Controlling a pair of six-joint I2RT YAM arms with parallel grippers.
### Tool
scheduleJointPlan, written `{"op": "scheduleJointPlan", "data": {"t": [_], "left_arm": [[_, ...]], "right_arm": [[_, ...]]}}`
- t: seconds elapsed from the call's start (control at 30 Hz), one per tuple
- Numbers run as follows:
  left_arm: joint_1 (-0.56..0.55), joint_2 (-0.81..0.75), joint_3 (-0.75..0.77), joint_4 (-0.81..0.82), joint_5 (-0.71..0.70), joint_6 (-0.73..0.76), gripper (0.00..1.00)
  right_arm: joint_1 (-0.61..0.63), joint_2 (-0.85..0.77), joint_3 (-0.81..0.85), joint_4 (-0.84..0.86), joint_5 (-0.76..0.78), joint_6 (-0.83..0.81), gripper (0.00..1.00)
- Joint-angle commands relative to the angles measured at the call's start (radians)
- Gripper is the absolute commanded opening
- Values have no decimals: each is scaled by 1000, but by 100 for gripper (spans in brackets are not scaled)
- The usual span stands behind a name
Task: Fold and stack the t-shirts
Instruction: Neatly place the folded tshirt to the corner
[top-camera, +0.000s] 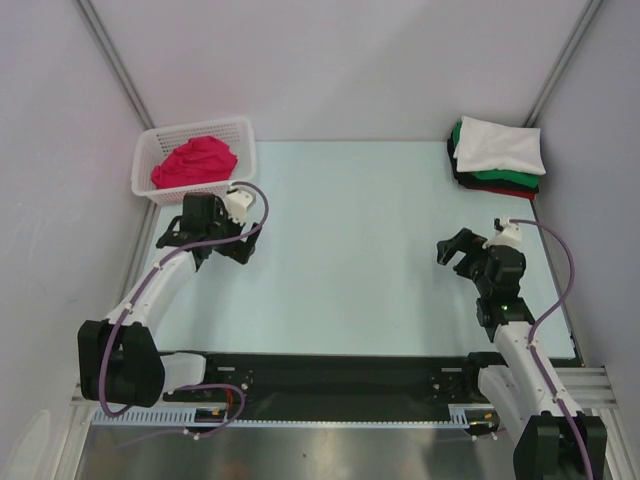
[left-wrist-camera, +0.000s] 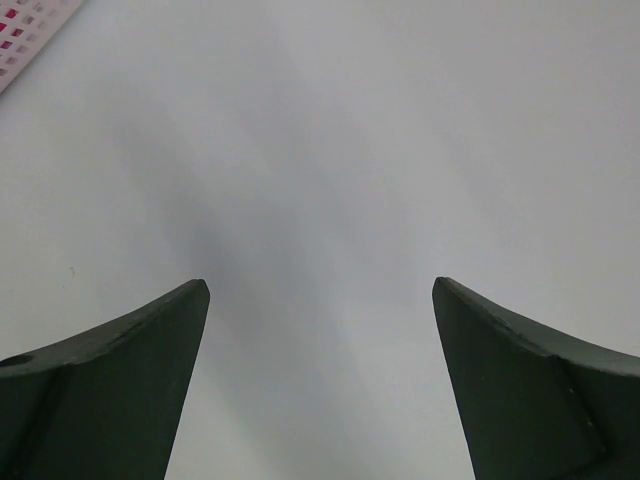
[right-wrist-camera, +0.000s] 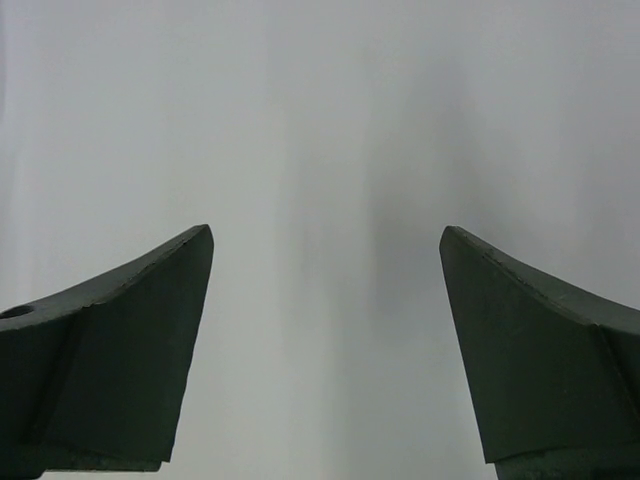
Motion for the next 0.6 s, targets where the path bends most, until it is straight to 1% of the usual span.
{"op": "scheduleJointPlan", "data": {"t": [0.0, 0.37, 0.57], "left_arm": [[11, -20, -17, 31, 4, -17, 100], [11, -4, -15, 11, 28, 3, 100], [14, 3, -25, 11, -1, 13, 100]], "right_arm": [[4, -41, -23, 40, 40, 12, 100], [4, -15, -43, 69, 63, 9, 100], [4, 3, -46, 89, 65, 7, 100]]}}
